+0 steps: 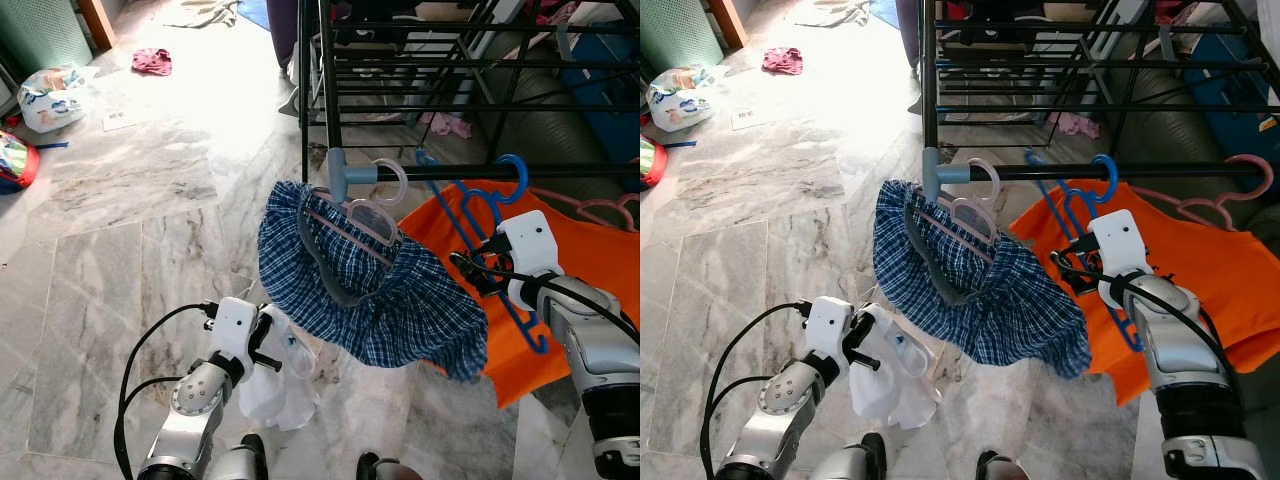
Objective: Hang hanger
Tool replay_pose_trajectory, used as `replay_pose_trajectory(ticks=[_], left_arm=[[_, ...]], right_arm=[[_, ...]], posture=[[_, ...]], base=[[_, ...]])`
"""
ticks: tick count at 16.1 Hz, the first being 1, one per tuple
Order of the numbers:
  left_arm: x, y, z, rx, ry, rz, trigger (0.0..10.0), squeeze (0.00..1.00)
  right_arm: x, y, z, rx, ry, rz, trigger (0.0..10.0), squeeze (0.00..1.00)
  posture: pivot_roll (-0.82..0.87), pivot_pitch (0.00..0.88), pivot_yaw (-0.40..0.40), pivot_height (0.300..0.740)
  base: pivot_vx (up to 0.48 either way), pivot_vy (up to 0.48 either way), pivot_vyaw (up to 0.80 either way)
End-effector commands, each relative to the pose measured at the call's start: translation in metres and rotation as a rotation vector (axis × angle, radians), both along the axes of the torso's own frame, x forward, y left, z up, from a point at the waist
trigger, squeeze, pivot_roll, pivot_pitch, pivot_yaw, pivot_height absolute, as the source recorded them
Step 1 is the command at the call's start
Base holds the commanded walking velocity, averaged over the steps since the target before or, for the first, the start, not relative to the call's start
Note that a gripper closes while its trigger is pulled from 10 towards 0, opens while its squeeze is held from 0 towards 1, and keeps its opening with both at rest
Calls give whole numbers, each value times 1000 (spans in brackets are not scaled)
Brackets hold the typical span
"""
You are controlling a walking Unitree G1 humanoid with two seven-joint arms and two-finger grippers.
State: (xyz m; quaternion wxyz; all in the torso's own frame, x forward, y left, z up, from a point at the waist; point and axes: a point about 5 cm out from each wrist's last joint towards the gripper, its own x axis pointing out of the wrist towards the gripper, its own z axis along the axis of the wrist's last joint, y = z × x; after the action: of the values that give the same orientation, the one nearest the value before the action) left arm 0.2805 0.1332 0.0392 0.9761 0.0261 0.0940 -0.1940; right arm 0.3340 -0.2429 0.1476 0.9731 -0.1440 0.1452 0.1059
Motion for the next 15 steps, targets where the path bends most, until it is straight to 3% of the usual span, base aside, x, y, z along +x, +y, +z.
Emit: replay_pose_trajectory(ticks=[1, 2, 3, 4, 5, 6, 7, 9, 10, 15], left_arm=[[-2, -3, -4, 6, 17, -9, 10000, 0], [-2, -3, -4, 6, 19, -10, 10000, 0], [-3, -3, -4, 7, 21, -12, 10000, 0], [-3, -3, -4, 8, 22, -13, 10000, 0], [-3, -3, -5, 9, 23, -14, 10000, 0], [-3, -3, -5, 9, 24, -13, 10000, 0], [-3, -3, -4, 9, 23, -13, 10000, 0], [-3, -4, -5, 9, 25, -13, 10000, 0], [-3, -5, -5, 12, 28, -16, 10000, 0], [-2, -5, -5, 15, 28, -19, 10000, 0]], right_arm=[[-1, -6, 0, -4, -1, -28, 10000, 0], [0, -5, -1, 2, -3, -36, 10000, 0], [2, -3, -2, 13, -5, -37, 6314, 0], [4, -1, -3, 20, -6, -42, 0, 0], [6, 1, -4, 22, -5, -44, 0, 0], [9, 4, -5, 28, -9, -54, 745, 0], [10, 6, -5, 27, -12, -55, 2157, 0], [13, 8, -4, 24, -21, -63, 7686, 0], [16, 12, -3, 23, -34, -60, 10000, 0], [18, 12, -4, 16, -49, -96, 10000, 0]], posture=[[40, 233, -19, 740], [41, 233, -18, 740], [42, 232, -17, 740], [42, 232, -17, 740], [44, 233, -17, 740], [44, 232, -17, 740], [46, 231, -18, 740], [47, 231, -18, 740], [47, 231, -18, 740], [48, 228, -15, 740]], base=[[0, 0, 0], [0, 0, 0], [0, 0, 0], [0, 0, 0], [0, 0, 0], [0, 0, 0], [0, 0, 0], [0, 0, 0], [0, 0, 0], [0, 0, 0]])
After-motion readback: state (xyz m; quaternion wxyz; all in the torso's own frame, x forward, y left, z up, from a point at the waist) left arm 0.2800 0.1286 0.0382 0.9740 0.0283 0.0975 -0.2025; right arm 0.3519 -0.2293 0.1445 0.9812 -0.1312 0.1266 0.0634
